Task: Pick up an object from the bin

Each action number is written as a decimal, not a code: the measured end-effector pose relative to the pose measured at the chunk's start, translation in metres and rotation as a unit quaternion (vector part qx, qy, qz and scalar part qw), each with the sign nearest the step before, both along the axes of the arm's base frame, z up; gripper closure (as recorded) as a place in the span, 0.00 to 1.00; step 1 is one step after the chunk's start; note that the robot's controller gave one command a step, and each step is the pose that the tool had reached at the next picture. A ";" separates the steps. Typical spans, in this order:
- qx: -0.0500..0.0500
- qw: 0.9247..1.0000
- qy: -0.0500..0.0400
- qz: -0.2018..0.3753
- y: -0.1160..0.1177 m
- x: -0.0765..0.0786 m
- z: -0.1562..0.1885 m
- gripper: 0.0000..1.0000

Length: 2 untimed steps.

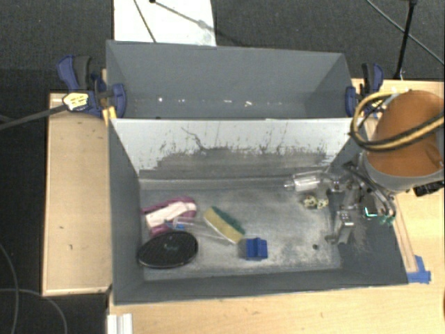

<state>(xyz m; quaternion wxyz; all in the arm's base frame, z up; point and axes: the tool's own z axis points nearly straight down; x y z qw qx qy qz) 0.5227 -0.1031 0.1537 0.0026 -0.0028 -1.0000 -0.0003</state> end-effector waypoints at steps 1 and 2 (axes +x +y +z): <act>0.001 0.992 -0.006 0.128 0.117 -0.038 -0.081 0.00; 0.000 0.993 -0.009 0.117 0.142 -0.042 -0.082 0.00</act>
Offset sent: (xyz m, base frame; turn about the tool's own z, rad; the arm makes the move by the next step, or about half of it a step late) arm -0.0396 0.1133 -0.0807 -0.2486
